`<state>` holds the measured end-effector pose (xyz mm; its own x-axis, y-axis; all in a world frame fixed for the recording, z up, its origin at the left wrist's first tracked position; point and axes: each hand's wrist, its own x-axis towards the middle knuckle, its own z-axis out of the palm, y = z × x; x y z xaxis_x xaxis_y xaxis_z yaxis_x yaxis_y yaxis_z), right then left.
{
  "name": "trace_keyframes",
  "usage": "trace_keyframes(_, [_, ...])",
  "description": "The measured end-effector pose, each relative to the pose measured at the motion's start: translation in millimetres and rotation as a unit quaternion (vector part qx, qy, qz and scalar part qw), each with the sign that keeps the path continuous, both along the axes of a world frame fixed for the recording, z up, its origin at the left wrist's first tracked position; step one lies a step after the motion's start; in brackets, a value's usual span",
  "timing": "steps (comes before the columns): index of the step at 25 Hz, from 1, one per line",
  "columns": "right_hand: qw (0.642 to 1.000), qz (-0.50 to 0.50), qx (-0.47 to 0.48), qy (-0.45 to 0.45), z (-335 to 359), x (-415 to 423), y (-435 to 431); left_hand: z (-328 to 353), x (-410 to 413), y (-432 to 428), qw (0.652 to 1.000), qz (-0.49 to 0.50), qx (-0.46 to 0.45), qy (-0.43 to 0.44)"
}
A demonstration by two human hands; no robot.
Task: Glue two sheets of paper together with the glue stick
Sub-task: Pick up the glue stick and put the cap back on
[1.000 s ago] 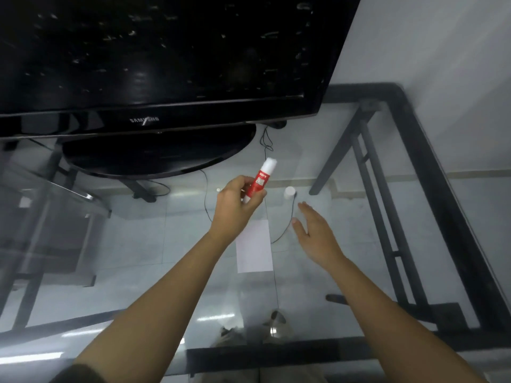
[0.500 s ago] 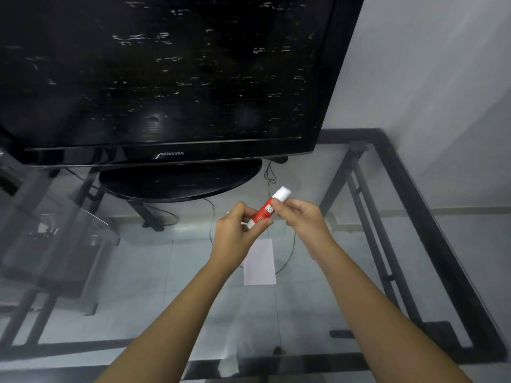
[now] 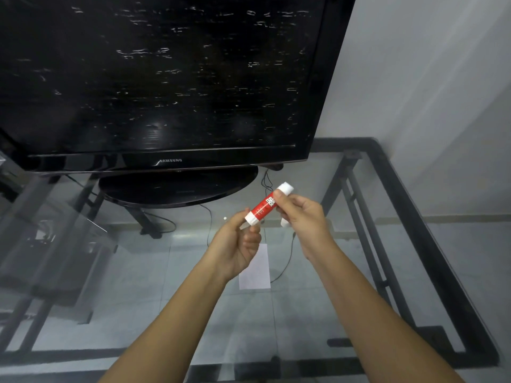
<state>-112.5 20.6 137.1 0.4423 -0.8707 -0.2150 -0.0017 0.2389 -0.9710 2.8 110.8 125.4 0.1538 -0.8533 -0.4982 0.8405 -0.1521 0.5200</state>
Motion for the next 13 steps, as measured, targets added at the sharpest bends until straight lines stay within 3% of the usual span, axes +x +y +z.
trace_keyframes(1, [1.0, -0.005, 0.001, -0.001, 0.5, 0.3, 0.0, 0.5, 1.2, 0.0, 1.0, -0.014, -0.004, -0.013])
trace_keyframes(3, [1.0, -0.014, 0.006, -0.001, 3.5, 1.8, -0.7, -1.0, 1.2, 1.8, 0.975, -0.016, -0.039, -0.217])
trace_keyframes(5, [1.0, -0.005, 0.003, 0.005, 7.2, 3.8, -1.8, -1.7, -0.6, 2.9, 0.889, 0.014, -0.066, -0.452])
trace_keyframes(6, [1.0, 0.003, 0.001, 0.005, 9.2, 4.6, -2.3, -2.6, -0.7, 2.3, 0.853, 0.028, -0.058, -0.518])
trace_keyframes(7, [1.0, 0.011, -0.001, 0.005, 10.8, 5.0, -3.0, -2.8, 0.3, 1.3, 0.838, 0.025, -0.038, -0.543])
trace_keyframes(8, [1.0, 0.019, -0.003, 0.005, 12.0, 5.3, -3.8, -0.9, 3.4, -0.6, 0.858, 0.003, -0.015, -0.514])
trace_keyframes(9, [1.0, 0.026, -0.005, 0.008, 12.8, 5.3, -4.7, 4.2, 6.6, -3.1, 0.913, -0.036, 0.013, -0.406])
trace_keyframes(10, [0.999, 0.033, -0.007, 0.013, 13.7, 5.1, -5.7, 12.2, 9.1, -4.0, 0.969, -0.093, 0.038, -0.226])
trace_keyframes(11, [0.999, 0.038, -0.01, 0.019, 14.2, 4.8, -6.7, 18.2, 11.3, -4.9, 0.985, -0.14, 0.063, -0.075])
trace_keyframes(12, [0.999, 0.041, -0.012, 0.022, 14.3, 4.3, -7.8, 21.0, 12.0, -5.0, 0.984, -0.163, 0.071, -0.016])
trace_keyframes(13, [0.999, 0.043, -0.013, 0.021, 14.1, 3.7, -9.1, 21.9, 11.4, -4.5, 0.982, -0.167, 0.073, -0.044])
